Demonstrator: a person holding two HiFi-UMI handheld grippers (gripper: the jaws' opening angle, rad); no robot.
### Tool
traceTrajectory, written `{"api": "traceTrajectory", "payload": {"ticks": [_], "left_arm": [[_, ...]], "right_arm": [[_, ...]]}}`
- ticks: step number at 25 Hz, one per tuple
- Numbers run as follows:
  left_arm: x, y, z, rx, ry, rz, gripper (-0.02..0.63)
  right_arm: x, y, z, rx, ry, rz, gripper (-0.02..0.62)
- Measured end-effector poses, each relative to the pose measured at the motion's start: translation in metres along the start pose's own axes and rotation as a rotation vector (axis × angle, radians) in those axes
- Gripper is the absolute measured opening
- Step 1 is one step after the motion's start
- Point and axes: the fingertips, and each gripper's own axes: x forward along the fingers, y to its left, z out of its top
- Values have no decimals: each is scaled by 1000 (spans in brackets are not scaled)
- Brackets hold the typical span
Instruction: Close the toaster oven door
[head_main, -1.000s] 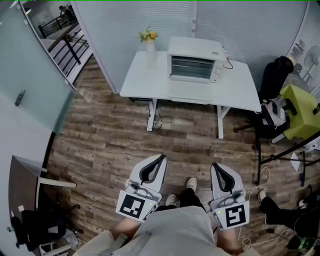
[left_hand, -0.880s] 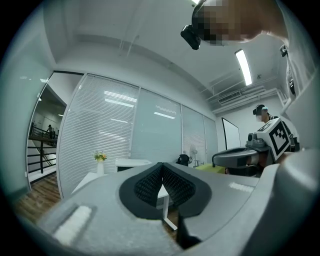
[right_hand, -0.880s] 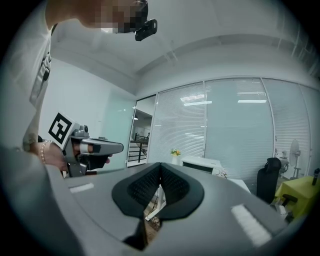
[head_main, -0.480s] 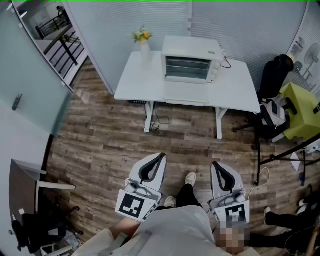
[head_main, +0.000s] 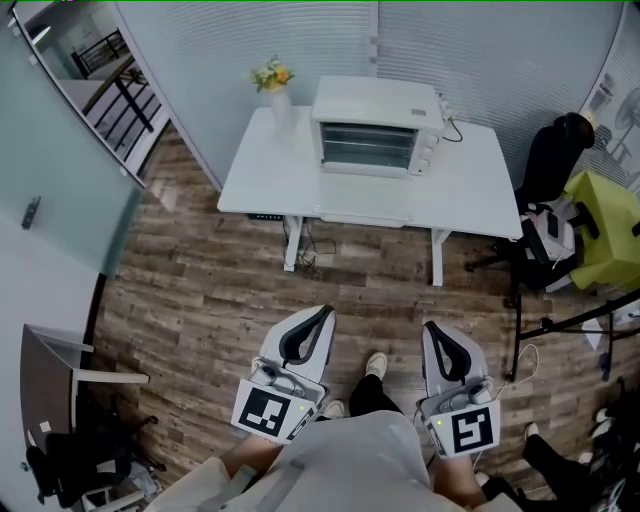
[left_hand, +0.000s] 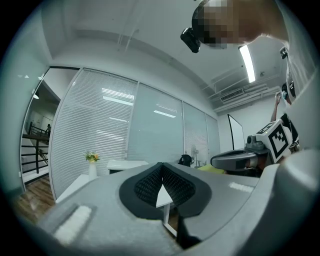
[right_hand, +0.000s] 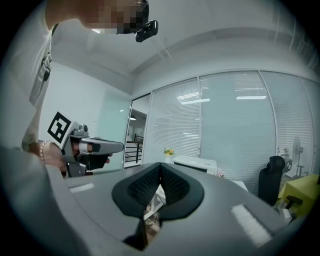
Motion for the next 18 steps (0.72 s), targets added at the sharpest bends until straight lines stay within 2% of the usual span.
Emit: {"api": "traceTrajectory", "payload": {"ticks": [18], "left_arm": [[110,5,0,10,15,22,0]], "right_arm": [[54,-99,-8,16,-14,28,3]]}}
